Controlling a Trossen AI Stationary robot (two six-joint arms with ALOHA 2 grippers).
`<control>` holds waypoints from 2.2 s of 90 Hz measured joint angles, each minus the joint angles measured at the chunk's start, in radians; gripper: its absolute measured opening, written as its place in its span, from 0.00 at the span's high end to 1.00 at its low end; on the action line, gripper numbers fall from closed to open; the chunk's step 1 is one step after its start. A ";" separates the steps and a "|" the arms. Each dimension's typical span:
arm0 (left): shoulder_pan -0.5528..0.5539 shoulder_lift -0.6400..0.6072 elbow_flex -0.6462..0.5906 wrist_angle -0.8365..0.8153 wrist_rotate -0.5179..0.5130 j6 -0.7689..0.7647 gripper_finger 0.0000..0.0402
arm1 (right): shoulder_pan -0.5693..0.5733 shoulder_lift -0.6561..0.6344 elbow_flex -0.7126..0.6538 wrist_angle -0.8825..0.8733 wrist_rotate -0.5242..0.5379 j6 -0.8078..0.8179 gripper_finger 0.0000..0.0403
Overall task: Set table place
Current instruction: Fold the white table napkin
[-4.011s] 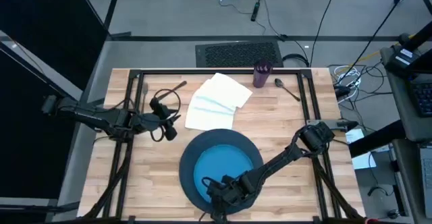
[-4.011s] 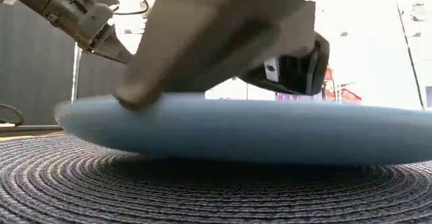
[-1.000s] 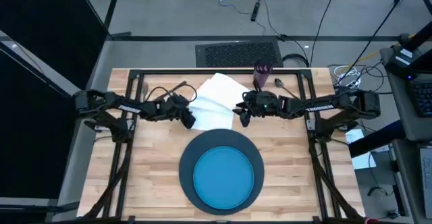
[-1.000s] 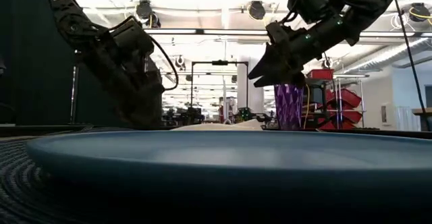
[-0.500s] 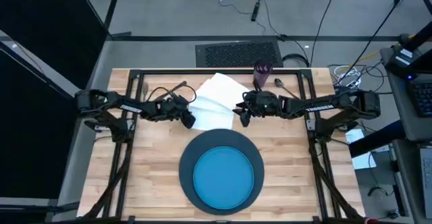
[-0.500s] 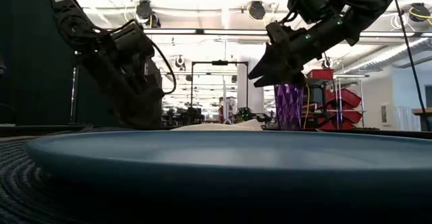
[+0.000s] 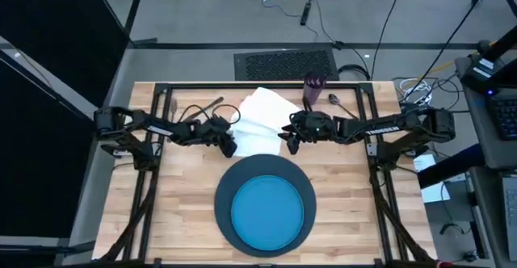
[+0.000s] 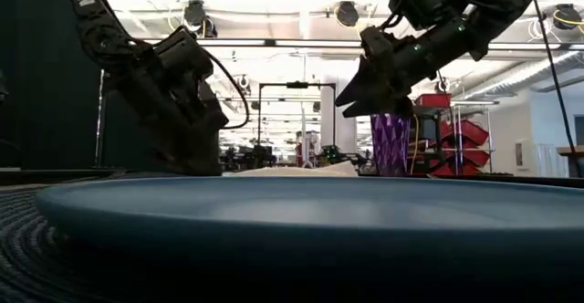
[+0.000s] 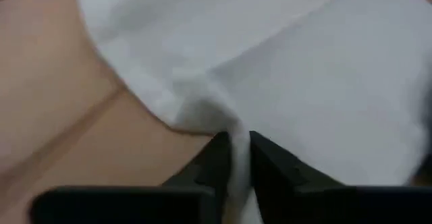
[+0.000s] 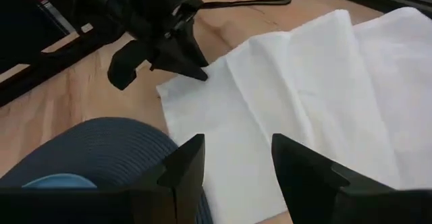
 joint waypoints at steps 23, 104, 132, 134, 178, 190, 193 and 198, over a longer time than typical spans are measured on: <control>0.000 0.000 0.040 0.101 -0.001 0.051 1.00 | 0.000 0.020 0.000 -0.046 0.000 0.011 0.61; 0.016 0.000 0.175 0.003 -0.007 0.130 1.00 | 0.052 0.300 0.000 -0.008 -0.013 0.074 0.61; 0.016 0.000 0.175 0.002 -0.008 0.131 1.00 | 0.053 0.350 0.004 0.007 0.053 0.059 0.66; 0.016 0.000 0.175 0.002 -0.008 0.134 1.00 | 0.053 0.352 0.004 0.009 0.055 0.059 0.67; 0.016 0.000 0.175 0.002 -0.007 0.160 1.00 | 0.084 0.356 0.003 -0.007 0.073 -0.040 0.72; 0.016 0.000 0.175 0.002 -0.005 0.164 1.00 | 0.114 0.356 0.003 -0.032 0.112 -0.082 0.70; 0.016 0.000 0.175 0.003 -0.005 0.164 1.00 | 0.117 0.356 0.003 -0.039 0.116 -0.084 0.70; 0.016 0.000 0.175 0.003 -0.004 0.164 1.00 | 0.118 0.356 0.003 -0.043 0.117 -0.083 0.71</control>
